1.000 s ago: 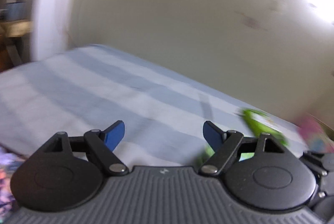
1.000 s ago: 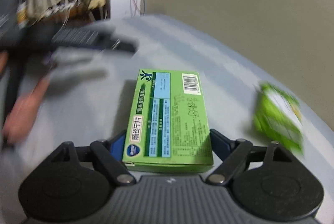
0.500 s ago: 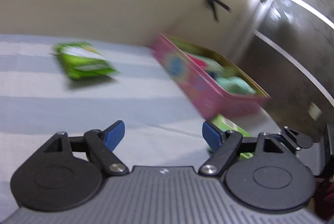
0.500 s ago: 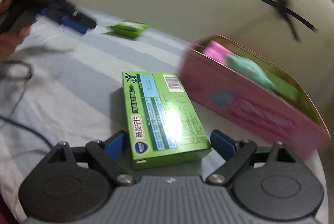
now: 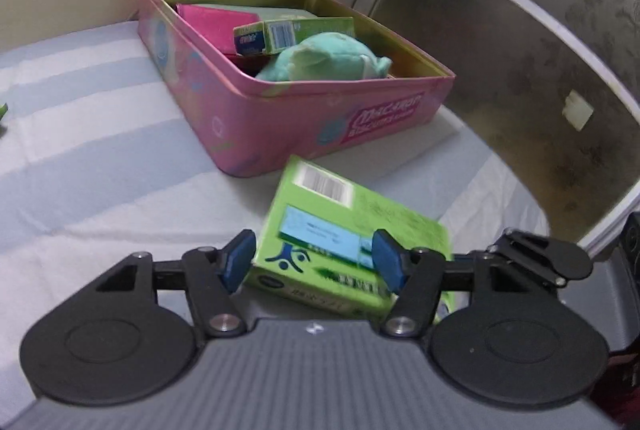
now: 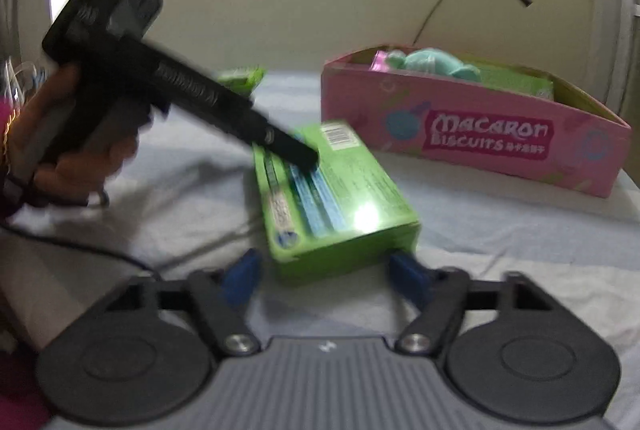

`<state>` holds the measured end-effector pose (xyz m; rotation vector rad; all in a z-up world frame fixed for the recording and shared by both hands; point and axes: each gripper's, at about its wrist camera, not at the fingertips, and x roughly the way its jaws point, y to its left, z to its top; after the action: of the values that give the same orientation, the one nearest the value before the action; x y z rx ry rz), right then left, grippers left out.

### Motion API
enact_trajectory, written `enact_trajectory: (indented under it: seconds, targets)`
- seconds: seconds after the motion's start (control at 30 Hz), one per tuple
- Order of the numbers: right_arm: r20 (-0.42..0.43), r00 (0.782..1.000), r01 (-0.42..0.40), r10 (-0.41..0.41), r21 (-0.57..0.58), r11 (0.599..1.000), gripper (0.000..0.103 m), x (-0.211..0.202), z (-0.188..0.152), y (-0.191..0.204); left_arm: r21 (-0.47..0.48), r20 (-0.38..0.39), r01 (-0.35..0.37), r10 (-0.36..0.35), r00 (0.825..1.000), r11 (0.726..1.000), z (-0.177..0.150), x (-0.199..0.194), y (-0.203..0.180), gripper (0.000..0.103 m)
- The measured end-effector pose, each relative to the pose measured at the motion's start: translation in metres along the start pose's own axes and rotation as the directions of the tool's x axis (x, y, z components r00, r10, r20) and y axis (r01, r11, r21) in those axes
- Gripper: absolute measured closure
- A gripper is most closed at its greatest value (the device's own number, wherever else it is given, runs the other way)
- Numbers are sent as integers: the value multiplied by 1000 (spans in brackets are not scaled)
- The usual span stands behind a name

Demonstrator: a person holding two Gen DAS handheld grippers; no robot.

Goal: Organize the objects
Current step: 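Carry the square green box into the tin and open the right gripper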

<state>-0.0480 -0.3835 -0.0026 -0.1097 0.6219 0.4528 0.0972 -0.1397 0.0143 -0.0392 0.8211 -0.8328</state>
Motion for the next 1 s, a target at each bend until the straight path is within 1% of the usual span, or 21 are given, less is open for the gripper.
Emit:
enact_trajectory:
  seconds: [0.03,0.07,0.1,0.13,0.17,0.23,0.3,0.37,0.43,0.47,0.57,0.67,0.73,0.77,0.83,0.9,0.93,1.0]
  targets:
    - [11,1000,13,-13,12,1000,59,-1,0,-3,3,-4,-2,2,1000,1000,-1,-2,-4,41]
    - [22,1000,17,-18,35,999,60,-4,1,-8,7,5,-1,1,1000,1000,-1,-7,-9,42]
    - [44,999,5,-8,61,998,60,-9,3,-14,14,28,8,-9,1000,1000,0,-16,-15,42]
    - [83,997,-13,6,81,997,60,-18,5,-19,26,54,17,-19,998,1000,4,-23,-21,42]
    - [119,993,-24,13,88,996,60,-26,8,-23,55,93,25,-30,995,998,10,-35,-28,42]
    - [189,982,-35,18,91,995,60,-43,18,-31,106,146,26,-41,988,994,26,-48,-41,42]
    - [233,972,-7,-16,98,995,59,-51,33,-40,129,179,27,-50,983,991,48,-52,-52,42]
    - [267,960,53,-81,110,992,59,-53,48,-52,150,187,24,-52,981,988,71,-42,-60,42]
    - [269,954,97,-134,148,984,58,-46,63,-73,157,183,9,-39,982,988,91,-19,-68,42]
    - [270,952,101,-143,161,982,57,-42,68,-83,151,179,-4,-23,984,989,101,-6,-69,42]
    - [247,952,137,-182,188,973,56,-22,85,-111,134,168,-16,-7,986,991,118,24,-68,42]
    - [208,950,194,-234,198,961,56,1,91,-134,106,142,-11,-4,990,994,129,51,-65,42]
    - [196,944,221,-264,216,951,56,14,94,-146,93,116,-19,9,993,996,133,68,-62,41]
    - [185,941,238,-282,228,944,55,21,96,-151,86,105,-35,26,994,996,134,77,-61,40]
    - [175,929,280,-326,245,928,55,34,96,-160,95,101,-81,71,992,992,135,91,-61,40]
    - [161,904,350,-395,252,902,53,44,95,-164,109,104,-124,113,988,986,135,100,-62,39]
    - [157,897,363,-413,271,891,52,46,92,-166,109,104,-145,134,986,984,136,101,-61,37]
    - [184,899,326,-398,326,887,51,39,87,-167,94,115,-152,141,983,984,131,93,-61,37]
